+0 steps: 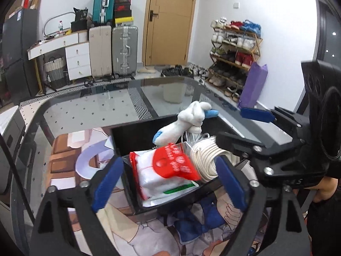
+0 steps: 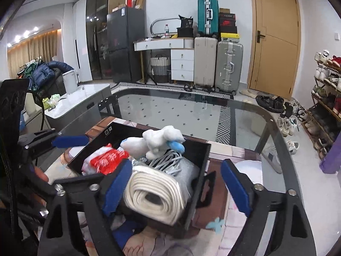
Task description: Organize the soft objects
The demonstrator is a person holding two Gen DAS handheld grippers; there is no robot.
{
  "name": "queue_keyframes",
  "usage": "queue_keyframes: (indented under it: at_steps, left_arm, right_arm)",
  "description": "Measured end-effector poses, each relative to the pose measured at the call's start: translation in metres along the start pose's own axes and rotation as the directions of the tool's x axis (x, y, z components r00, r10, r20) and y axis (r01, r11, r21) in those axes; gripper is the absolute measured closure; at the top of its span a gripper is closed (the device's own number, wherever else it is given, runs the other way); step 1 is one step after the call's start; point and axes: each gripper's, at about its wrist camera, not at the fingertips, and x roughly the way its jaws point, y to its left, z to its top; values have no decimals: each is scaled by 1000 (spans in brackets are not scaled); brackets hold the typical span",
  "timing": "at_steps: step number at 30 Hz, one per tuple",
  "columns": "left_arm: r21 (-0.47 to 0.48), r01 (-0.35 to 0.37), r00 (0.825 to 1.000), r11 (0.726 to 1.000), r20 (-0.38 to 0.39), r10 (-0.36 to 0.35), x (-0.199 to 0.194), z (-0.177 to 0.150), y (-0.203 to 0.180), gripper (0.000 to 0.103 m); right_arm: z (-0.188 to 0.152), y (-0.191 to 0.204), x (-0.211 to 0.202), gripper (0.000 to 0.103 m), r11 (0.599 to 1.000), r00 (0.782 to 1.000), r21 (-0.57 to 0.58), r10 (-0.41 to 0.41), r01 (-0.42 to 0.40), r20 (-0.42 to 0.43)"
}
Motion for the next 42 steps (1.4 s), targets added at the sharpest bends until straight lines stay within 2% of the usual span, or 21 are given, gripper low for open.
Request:
queue_keyframes:
  at_steps: [1,2,4,9,15,20,25,34,42]
  left_arm:
    - [-6,-10,1000,1000,8,10,-3,-1,1,4]
    - [-12,-20,1000,1000,15,20,-5,-2,3,1]
    - [-32,-37,998,999,40,38,-9,-7,9,1]
    - [-100,-55,996,993,70,63,-14,-20,24,0]
    - [-110,-112,988,988,94,123,-13,-32,28,0]
    - [-130,-116,986,985,104,130,-8,-35,31,0]
    - [-111,-146,980,983,119,159,-7,-39,30,0]
    - [-114,-152,980,982,111,165,-6,-40,30,0]
    - [-88,-158,975,983,146,170,-12,-41,23,0]
  right_arm:
    - [-2,0,-5,4,1000,1000,2,-9,9,7]
    - [-5,0,-10,2,1000,999,2,-31,31,23]
    - [-11,1,-20,1,998,997,5,-67,66,45]
    - [-27,-3,-29,1,997,996,61,-57,53,63]
    - [-38,4,-32,1,997,997,76,-34,28,76]
    - [-40,10,-34,1,997,994,71,-19,12,106]
    - [-43,12,-34,1,997,992,68,-30,22,120]
    - [-47,15,-38,1,998,989,59,-34,26,145]
    - [-46,13,-42,1,996,982,68,-73,62,173]
